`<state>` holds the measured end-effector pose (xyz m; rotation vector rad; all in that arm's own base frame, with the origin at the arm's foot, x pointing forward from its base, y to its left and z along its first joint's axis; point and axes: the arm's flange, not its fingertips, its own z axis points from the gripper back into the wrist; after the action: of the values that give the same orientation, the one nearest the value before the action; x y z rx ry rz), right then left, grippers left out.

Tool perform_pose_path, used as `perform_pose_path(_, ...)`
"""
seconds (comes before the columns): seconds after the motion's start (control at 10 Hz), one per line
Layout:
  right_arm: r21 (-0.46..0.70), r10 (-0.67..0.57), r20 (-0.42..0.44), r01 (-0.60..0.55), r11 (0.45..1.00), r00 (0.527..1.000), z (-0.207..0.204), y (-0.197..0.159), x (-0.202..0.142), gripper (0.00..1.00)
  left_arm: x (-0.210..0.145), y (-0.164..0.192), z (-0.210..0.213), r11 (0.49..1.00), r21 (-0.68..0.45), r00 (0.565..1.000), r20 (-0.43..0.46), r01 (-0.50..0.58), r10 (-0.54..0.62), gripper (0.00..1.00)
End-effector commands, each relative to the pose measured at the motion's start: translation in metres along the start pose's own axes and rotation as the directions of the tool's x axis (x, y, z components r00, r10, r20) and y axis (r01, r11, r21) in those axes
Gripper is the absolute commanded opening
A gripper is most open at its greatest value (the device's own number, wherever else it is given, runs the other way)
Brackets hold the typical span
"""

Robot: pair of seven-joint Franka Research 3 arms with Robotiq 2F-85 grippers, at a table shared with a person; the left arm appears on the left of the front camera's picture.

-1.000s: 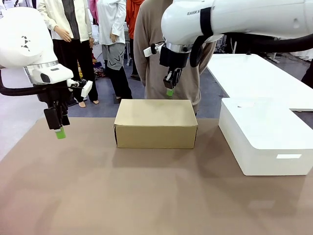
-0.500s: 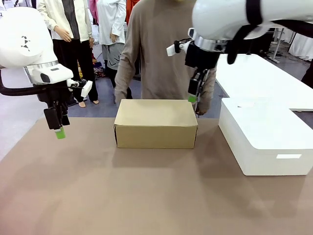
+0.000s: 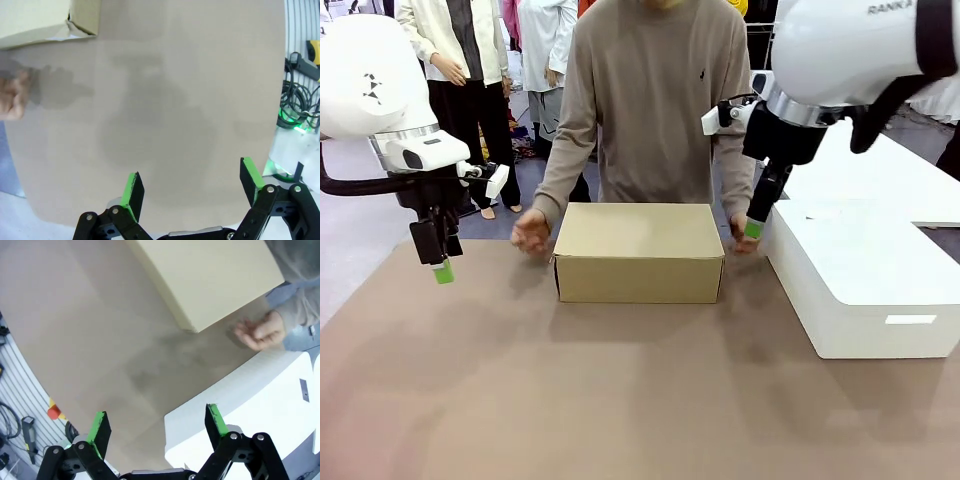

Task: Pack the shoes into the box.
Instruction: Press down on the lid of the Shoes Box.

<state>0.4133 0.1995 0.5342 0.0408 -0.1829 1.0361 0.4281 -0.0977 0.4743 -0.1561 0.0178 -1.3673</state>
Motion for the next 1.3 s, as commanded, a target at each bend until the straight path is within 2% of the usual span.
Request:
perform_pose_path(0.0, 0.021, 0.013, 0.061, -0.014, 1.0, 0.998, -0.007, 0.014, -0.023, 1.0, -0.002, -0.002, 0.002, 1.0, -0.002, 1.0, -0.006, -0.004, 0.004, 1.0)
perform_pose_path(0.4, 0.063, -0.011, 0.045, 0.008, 0.998, 0.999, -0.035, 0.034, -0.05, 1.0, -0.002, -0.002, 0.002, 1.0, -0.002, 1.0, -0.006, -0.004, 0.004, 1.0)
perform_pose_path(0.7, 0.052, -0.031, 0.052, 0.028, 0.998, 0.998, -0.05, 0.038, -0.049, 1.0, -0.002, -0.002, 0.002, 1.0, -0.002, 1.0, -0.006, -0.004, 0.004, 1.0)
perform_pose_path(0.8, 0.049, -0.021, 0.007, 0.02, 0.999, 1.0, -0.04, 0.035, -0.05, 1.0, -0.002, -0.002, 0.002, 1.0, -0.002, 1.0, -0.006, -0.004, 0.004, 1.0)
perform_pose_path(1.2, 0.049, -0.021, 0.007, 0.02, 0.999, 1.0, -0.04, 0.035, -0.05, 1.0, -0.002, -0.002, 0.002, 1.0, -0.002, 1.0, -0.006, -0.004, 0.004, 1.0)
